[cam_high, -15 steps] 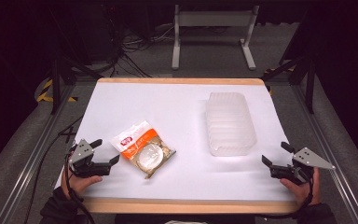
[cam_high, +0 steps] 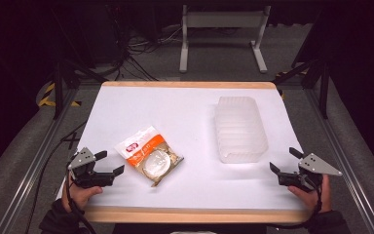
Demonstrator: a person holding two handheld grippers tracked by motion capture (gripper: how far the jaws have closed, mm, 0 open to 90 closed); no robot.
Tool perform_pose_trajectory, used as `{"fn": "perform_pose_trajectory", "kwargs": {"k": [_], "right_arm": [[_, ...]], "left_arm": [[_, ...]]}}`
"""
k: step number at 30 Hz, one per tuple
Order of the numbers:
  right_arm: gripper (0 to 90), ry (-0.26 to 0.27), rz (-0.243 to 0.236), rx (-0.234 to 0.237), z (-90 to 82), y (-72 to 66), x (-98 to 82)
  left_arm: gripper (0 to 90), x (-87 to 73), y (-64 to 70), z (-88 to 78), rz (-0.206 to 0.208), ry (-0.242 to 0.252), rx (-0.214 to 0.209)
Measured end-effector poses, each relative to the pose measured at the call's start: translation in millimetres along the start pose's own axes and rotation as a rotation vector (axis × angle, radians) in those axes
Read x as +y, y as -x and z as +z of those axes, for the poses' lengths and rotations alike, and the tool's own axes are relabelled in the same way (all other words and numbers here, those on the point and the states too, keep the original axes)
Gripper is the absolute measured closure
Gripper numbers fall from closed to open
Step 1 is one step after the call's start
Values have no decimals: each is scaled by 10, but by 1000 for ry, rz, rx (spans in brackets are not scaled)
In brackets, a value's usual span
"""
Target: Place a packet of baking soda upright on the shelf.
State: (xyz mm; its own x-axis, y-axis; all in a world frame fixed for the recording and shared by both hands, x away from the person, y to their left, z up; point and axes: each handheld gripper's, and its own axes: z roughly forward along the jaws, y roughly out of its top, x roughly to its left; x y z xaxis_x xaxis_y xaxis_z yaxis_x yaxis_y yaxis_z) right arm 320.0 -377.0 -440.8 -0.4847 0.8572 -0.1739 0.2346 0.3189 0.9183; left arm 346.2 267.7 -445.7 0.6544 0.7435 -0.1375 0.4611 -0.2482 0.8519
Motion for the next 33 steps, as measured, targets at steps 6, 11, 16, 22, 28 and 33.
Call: {"fn": "perform_pose_trajectory", "kwargs": {"k": [6,11,16,22,28,33], "right_arm": [[107,-2,-10,4,4,-7,0],[108,-1,-10,2,3,-9,-1],[116,-9,-17,-2,9,-21,2],[117,-15,-19,-6,15,-24,3],[117,-18,-21,-6,18,-26,4],[117,-15,-17,-2,16,-21,2]], "left_arm": [[164,8,5,75,2,-63,-18],[242,34,-6,161,-49,-105,-23],[274,110,-8,276,-102,-119,-94],[224,278,-22,560,-130,-136,-161],[232,427,-53,732,-133,-149,-177],[306,515,-68,870,-138,-162,-205]]}}
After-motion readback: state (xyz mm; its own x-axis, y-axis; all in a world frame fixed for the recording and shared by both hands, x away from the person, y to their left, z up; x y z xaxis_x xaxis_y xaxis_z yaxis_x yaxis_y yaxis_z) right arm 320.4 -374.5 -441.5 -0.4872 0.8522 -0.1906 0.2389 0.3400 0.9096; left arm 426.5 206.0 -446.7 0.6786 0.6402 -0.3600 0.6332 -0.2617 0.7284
